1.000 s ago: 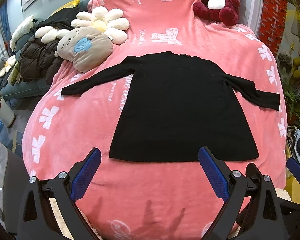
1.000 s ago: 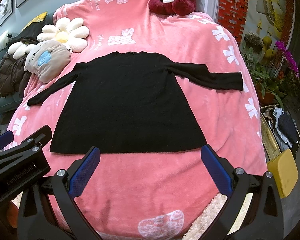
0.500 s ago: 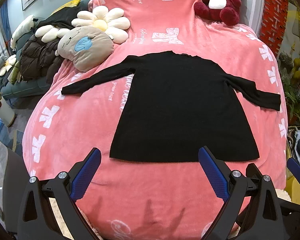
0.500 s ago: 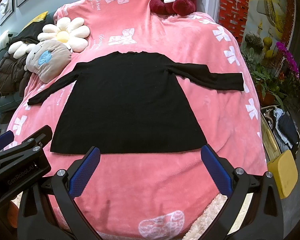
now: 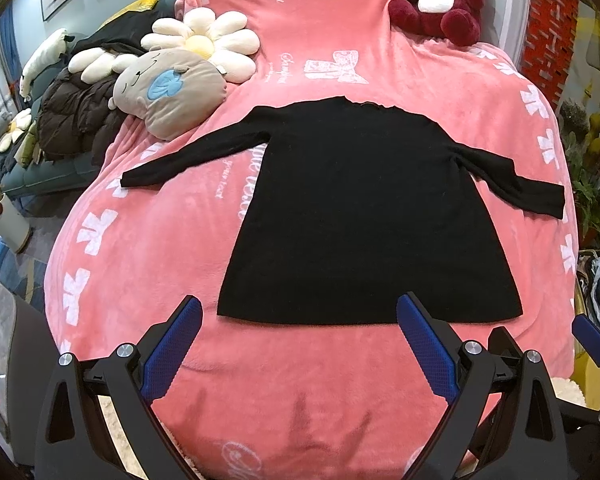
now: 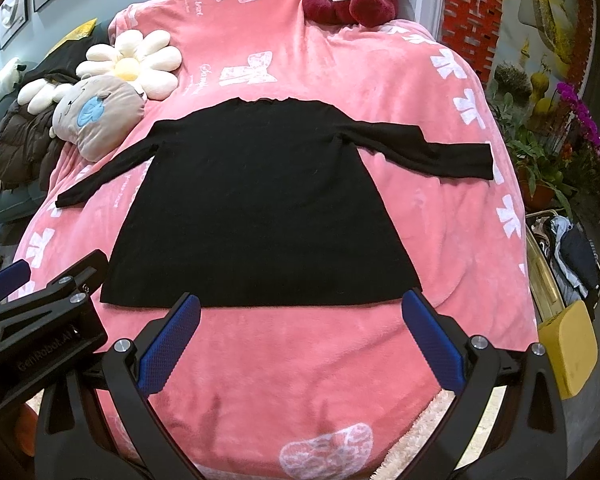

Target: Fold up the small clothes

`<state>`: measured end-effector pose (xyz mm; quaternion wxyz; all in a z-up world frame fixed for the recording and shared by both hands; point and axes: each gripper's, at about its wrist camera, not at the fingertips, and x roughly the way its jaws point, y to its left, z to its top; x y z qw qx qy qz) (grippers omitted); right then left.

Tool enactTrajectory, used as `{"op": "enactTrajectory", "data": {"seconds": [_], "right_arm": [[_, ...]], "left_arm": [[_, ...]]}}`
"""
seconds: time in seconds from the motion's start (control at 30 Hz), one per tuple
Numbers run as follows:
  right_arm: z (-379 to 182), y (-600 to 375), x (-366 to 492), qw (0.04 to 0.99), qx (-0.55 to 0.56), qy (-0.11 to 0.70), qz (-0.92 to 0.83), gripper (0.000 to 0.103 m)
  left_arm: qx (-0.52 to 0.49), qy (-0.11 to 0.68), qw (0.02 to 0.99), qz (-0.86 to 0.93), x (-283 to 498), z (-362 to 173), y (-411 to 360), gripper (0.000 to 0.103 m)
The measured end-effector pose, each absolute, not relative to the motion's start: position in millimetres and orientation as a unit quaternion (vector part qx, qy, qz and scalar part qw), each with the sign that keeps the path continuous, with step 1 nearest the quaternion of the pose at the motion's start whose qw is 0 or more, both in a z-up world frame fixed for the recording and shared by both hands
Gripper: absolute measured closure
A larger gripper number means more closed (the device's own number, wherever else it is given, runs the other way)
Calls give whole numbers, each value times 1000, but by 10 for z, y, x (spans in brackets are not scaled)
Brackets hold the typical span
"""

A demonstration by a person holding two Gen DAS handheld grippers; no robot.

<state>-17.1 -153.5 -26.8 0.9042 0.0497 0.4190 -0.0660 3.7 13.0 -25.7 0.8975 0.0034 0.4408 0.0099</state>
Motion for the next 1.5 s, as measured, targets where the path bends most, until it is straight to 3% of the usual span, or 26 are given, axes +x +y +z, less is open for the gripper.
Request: {"op": "enactTrajectory", "data": {"seconds": [0.3, 0.53, 1.0, 1.43, 1.5], "right_arm": [[-441, -1722, -64, 897, 54, 433, -73, 5], [-677, -2587, 496, 891, 58, 435, -113, 5], [-1382, -4989, 1988, 859, 213, 413, -213, 5], [-2034, -5761, 2485, 820, 332, 394, -251, 7], [-2073, -5799, 2530, 820, 332, 391, -253, 15]], "left_arm": [[11, 453, 891, 8, 139, -360, 127, 8], [1, 464, 886, -17, 320, -484, 113, 6], [-17, 491, 871, -18, 1068, -941, -1, 6], [-1, 521, 853, -29, 1432, -1311, -243, 6], [0, 525, 851, -29, 1467, -1350, -274, 6]]}}
